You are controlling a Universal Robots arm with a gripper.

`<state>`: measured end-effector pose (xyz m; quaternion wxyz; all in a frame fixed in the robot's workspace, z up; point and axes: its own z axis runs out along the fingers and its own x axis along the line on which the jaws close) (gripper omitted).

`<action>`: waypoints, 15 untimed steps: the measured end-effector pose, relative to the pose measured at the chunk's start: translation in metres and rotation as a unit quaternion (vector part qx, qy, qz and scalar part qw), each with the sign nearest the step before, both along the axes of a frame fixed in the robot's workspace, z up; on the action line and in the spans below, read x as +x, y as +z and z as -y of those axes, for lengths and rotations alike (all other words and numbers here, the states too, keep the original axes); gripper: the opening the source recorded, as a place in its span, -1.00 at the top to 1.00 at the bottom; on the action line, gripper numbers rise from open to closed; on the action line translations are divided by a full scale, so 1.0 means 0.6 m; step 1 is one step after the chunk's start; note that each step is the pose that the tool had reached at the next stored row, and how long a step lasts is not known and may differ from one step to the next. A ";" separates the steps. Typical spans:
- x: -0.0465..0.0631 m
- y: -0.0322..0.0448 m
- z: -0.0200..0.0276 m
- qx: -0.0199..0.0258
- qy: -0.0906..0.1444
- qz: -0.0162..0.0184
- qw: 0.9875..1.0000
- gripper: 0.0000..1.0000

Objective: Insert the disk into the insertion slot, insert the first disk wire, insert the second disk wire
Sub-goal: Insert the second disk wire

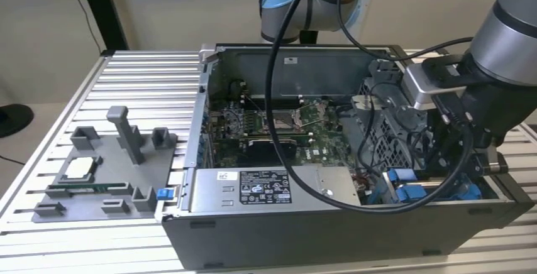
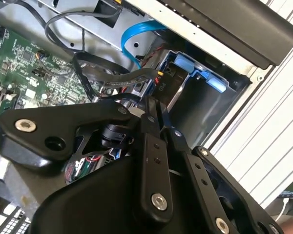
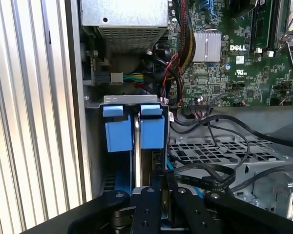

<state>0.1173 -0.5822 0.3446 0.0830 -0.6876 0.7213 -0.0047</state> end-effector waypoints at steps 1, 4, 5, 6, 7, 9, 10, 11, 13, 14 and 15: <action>0.000 0.000 -0.0001 0.000 0.000 0.000 1.000 1.00; 0.000 0.000 -0.0009 0.000 0.000 0.001 1.000 1.00; 0.001 0.000 -0.0011 0.000 0.000 0.001 1.000 1.00; 0.001 0.000 -0.0013 0.000 0.000 0.001 1.000 1.00; 0.001 0.000 -0.0014 0.000 0.001 0.001 1.000 1.00; 0.001 -0.001 -0.0014 0.000 0.001 0.001 1.000 1.00; 0.001 -0.002 -0.0014 0.000 0.001 0.001 1.000 1.00; 0.001 -0.002 -0.0014 0.000 0.002 0.001 1.000 1.00; 0.001 -0.003 -0.0014 0.000 0.003 0.001 1.000 1.00; 0.001 -0.003 -0.0014 -0.001 0.003 0.001 1.000 1.00; 0.001 -0.003 -0.0014 -0.001 0.004 0.001 1.000 1.00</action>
